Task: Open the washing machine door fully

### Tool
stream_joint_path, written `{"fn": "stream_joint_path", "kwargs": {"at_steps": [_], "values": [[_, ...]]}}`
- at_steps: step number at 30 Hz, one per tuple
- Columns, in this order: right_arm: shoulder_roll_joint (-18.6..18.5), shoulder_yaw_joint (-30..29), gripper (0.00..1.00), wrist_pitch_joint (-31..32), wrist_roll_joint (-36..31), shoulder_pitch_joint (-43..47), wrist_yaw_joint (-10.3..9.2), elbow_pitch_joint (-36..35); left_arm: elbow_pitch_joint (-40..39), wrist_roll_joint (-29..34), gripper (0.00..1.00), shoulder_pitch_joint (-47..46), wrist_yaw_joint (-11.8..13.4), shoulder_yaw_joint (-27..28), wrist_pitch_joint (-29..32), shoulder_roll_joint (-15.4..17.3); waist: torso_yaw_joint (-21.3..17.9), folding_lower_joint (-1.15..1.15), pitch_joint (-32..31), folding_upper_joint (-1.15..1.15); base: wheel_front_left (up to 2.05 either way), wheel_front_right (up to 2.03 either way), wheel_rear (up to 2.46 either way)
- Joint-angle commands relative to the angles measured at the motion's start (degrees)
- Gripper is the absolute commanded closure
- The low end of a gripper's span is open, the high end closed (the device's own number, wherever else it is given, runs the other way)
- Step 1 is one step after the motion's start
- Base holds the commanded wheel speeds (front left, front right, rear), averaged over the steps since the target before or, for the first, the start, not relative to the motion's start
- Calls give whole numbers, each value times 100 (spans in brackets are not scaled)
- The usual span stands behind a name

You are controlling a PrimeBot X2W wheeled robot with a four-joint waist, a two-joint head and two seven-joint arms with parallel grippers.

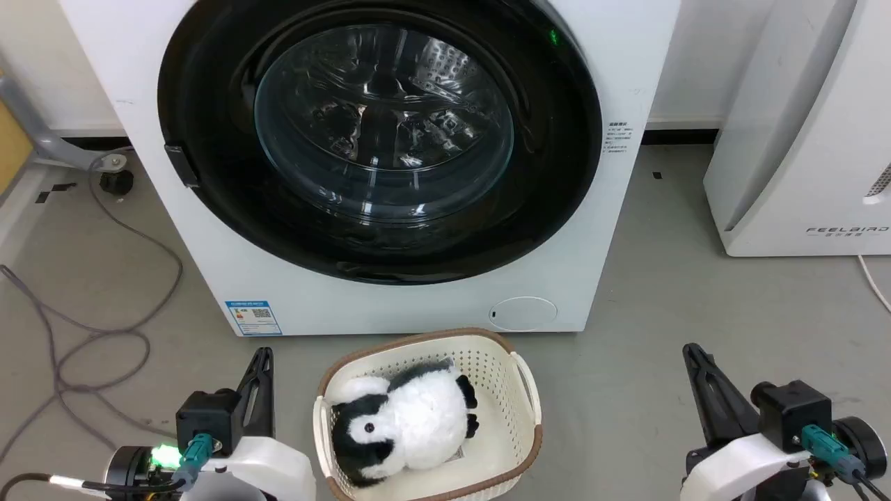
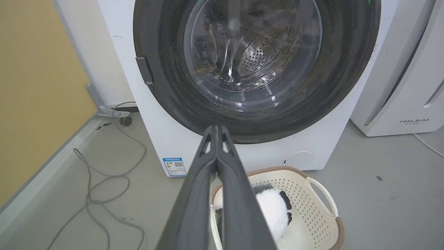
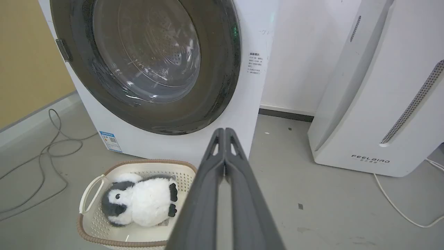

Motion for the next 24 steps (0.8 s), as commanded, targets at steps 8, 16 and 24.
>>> {"fn": "stream_joint_path", "kwargs": {"at_steps": [8,16,24], "values": [[4,-4,100,4,-43,-78,5,12,-25,17,100,-86,-31,-6,3,0,0,0,0,0,0,0,0],[4,-4,100,4,-43,-78,5,12,-25,17,100,-86,-31,-6,3,0,0,0,0,0,0,0,0],[0,-2,0,-3,5,3,0,-1,5,0,0,3,3,-1,0,0,0,0,0,0,0,0,0]]}}
